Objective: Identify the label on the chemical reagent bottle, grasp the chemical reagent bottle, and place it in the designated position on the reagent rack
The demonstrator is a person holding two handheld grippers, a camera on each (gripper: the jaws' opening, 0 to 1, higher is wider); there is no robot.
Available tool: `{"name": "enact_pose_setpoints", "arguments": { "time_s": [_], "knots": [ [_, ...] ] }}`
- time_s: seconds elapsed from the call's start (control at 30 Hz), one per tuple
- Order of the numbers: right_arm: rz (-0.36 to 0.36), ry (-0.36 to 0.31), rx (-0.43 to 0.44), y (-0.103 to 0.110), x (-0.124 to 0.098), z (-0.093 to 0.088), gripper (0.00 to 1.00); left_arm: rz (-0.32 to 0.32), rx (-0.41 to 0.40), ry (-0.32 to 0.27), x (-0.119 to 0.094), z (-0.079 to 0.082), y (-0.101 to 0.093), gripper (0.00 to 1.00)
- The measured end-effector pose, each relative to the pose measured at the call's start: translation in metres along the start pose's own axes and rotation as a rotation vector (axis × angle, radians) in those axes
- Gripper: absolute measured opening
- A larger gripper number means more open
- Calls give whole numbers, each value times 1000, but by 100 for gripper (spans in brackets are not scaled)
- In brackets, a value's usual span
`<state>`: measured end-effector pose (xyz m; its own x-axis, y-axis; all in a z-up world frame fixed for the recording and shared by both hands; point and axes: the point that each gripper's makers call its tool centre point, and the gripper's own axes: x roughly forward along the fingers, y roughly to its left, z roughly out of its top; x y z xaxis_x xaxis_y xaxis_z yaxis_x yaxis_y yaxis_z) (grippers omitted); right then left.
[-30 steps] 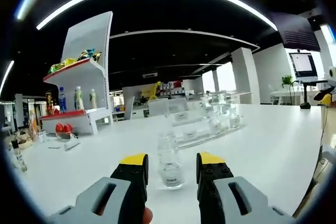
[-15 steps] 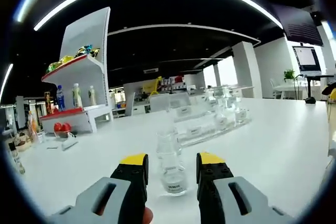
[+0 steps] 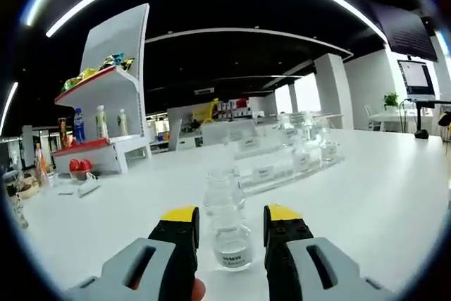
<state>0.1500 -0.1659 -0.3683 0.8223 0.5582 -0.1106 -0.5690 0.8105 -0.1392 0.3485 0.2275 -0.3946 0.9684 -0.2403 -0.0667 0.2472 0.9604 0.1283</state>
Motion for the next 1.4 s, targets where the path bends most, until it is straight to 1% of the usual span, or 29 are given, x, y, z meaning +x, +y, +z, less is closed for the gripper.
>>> {"name": "enact_pose_setpoints", "arguments": {
  "time_s": [0.13,0.27,0.33,0.5,0.63,0.7,0.8,1.27,1.4],
  "knots": [
    [2,7,5,-1,3,-3,28,5,-1,5,3,-2,2,37],
    [4,16,10,-3,7,-4,28,4,8,16,7,-9,2,37],
    [5,20,9,-3,8,-5,28,8,-5,15,7,-10,4,36],
    [7,28,11,-8,11,-7,28,15,-38,-3,7,-8,6,32],
    [7,33,13,-12,13,-10,28,14,-32,3,9,-10,7,31],
    [6,39,15,-14,15,-12,28,11,-52,6,10,-11,8,30],
    [5,44,16,-15,16,-14,28,7,-62,4,10,-11,7,29],
    [-1,41,13,-14,14,-13,28,1,-97,6,11,-11,6,24],
    [2,46,13,-13,16,-15,28,1,-110,3,11,-10,7,22]
  ]
}}
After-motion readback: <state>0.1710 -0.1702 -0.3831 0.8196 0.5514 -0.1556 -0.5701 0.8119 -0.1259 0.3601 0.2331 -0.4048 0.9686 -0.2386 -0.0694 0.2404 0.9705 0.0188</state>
